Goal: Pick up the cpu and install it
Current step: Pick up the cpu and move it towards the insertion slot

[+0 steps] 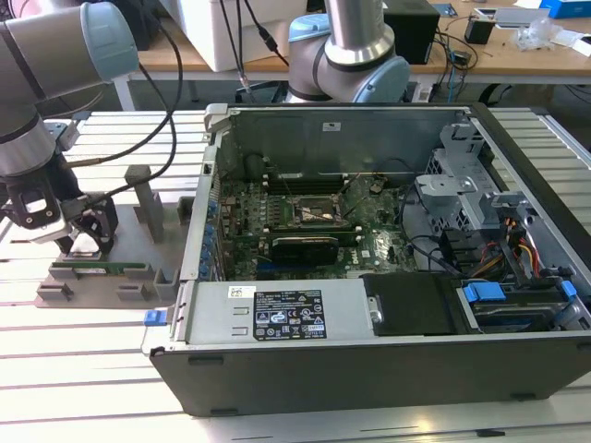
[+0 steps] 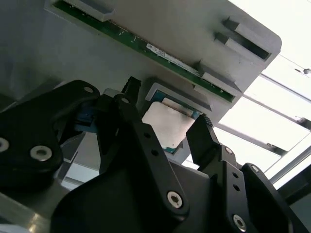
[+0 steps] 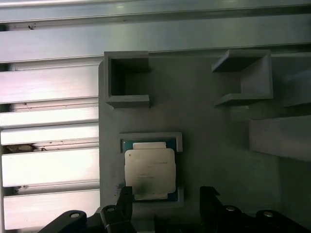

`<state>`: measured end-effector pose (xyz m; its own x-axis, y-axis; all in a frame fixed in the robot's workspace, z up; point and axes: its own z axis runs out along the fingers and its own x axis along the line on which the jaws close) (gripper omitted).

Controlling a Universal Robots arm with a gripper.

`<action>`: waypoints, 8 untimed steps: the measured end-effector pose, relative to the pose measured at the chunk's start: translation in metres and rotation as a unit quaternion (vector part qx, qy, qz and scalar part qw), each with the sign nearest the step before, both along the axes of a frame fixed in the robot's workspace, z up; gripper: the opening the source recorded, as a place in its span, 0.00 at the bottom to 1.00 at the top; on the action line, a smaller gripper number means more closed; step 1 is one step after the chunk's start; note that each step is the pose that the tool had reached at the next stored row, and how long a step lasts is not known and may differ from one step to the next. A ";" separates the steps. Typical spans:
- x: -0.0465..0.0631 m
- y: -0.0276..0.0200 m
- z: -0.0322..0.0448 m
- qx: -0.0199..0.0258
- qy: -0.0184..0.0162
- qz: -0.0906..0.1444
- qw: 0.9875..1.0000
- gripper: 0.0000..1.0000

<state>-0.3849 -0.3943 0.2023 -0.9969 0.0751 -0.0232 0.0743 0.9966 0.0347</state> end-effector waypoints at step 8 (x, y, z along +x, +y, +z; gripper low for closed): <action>-0.005 0.0308 -0.0010 -0.040 0.000 0.007 0.999 0.66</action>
<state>-0.3900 -0.3635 0.2013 -0.9978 0.0597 -0.0288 0.0609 0.9971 -0.0452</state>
